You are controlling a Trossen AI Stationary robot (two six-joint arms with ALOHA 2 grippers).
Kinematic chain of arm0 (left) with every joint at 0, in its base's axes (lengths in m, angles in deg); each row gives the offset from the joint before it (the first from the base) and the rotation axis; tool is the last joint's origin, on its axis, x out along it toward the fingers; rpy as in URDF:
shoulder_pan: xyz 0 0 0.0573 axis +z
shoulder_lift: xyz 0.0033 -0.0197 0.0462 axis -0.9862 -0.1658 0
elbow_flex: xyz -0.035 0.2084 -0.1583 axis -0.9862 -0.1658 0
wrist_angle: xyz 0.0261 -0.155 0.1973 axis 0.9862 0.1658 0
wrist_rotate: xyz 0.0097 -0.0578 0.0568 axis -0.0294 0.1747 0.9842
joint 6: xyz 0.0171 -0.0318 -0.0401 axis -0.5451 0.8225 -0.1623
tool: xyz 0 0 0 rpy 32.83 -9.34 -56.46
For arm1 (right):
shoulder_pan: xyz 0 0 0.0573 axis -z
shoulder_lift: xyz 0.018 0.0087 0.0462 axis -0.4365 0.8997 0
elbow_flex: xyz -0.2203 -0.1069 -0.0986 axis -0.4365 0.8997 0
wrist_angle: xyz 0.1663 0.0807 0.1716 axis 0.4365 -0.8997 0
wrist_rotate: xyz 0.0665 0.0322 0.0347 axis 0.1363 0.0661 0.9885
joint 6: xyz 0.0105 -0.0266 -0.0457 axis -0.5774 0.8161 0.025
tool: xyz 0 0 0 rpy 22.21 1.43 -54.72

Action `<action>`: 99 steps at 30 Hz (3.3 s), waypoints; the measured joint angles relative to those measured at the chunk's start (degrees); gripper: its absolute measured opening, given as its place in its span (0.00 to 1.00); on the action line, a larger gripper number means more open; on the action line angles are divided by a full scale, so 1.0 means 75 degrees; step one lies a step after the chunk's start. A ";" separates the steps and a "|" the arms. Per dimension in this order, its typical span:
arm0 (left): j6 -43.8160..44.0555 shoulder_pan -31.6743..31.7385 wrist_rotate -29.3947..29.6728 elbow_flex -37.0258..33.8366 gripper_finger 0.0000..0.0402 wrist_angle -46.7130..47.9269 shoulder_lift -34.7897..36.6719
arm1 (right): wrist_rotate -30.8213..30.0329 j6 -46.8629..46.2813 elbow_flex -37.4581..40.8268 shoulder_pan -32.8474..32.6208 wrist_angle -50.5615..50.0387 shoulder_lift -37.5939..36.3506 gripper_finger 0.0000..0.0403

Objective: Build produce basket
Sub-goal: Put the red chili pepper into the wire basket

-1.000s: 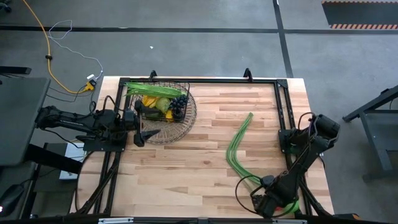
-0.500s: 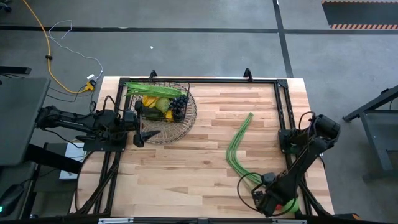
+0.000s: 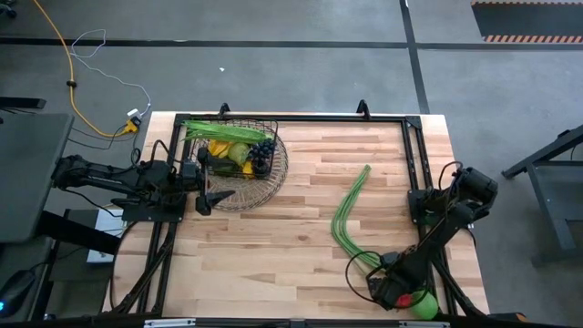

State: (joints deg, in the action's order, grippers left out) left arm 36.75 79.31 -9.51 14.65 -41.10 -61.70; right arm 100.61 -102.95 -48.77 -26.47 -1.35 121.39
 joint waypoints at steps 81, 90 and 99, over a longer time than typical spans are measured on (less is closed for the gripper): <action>0.0691 0.0000 0.0605 0.0166 1.00 0.0809 0.0003 | -0.0926 1.8121 -0.0521 0.7724 0.9665 0.0853 0.58; 0.0064 0.0003 0.0604 0.0160 1.00 0.0742 0.0000 | -0.0877 1.8054 -0.0521 0.7901 1.0816 0.1072 0.58; -0.0089 0.0117 0.0292 0.0289 1.00 0.0388 0.0003 | -0.2751 1.8080 -0.0530 0.7775 1.1929 0.0761 0.58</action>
State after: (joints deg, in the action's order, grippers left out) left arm 36.09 80.18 -7.32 16.81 -38.19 -61.68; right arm 79.98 32.65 -52.75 31.85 88.12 127.10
